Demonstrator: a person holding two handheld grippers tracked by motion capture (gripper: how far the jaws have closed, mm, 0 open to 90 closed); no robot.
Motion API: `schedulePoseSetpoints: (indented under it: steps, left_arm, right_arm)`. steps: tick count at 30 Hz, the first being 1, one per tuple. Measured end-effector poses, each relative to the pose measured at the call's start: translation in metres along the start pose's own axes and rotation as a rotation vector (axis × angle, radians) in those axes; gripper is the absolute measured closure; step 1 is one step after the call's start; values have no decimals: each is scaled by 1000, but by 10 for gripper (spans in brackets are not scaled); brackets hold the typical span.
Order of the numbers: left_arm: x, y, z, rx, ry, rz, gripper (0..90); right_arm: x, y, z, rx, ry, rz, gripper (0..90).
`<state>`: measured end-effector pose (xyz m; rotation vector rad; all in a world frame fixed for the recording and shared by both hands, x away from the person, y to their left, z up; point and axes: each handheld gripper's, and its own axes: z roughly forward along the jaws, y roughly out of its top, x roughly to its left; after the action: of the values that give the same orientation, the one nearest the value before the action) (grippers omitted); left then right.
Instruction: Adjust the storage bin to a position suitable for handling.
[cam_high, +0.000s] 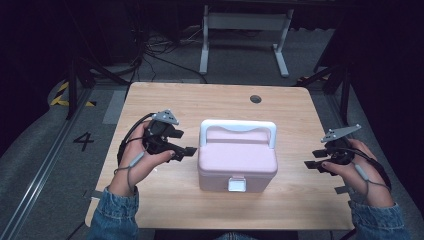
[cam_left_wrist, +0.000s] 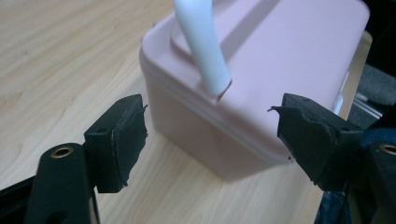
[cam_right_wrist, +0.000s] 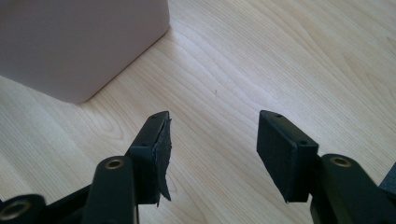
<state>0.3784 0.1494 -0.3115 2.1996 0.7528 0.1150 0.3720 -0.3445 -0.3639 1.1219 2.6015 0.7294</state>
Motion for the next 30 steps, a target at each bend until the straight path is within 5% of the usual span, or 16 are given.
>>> schedulePoseSetpoints:
  steps: [4, 15, 17, 20, 24, 30]
  left_arm:
    - [-1, 7, 9, -38, -1, 10, 236]
    - [2, 18, 34, -12, 14, -16, 270]
    - [4, 22, 39, -19, 6, -23, 331]
    - [3, 28, 45, -36, 49, 8, 353]
    - [2, 32, 51, -66, 40, 33, 395]
    - [-1, 37, 54, -53, 152, 79, 409]
  right_arm:
    - [1, -1, 1, 7, -2, 0, 463]
    - [4, -8, 4, -5, 7, 15, 471]
    - [4, -12, 6, -3, 15, 23, 473]
    - [5, -14, 6, 0, 13, 26, 474]
    - [6, -15, 6, -2, 11, 23, 475]
    - [6, -17, 5, -23, 17, 43, 474]
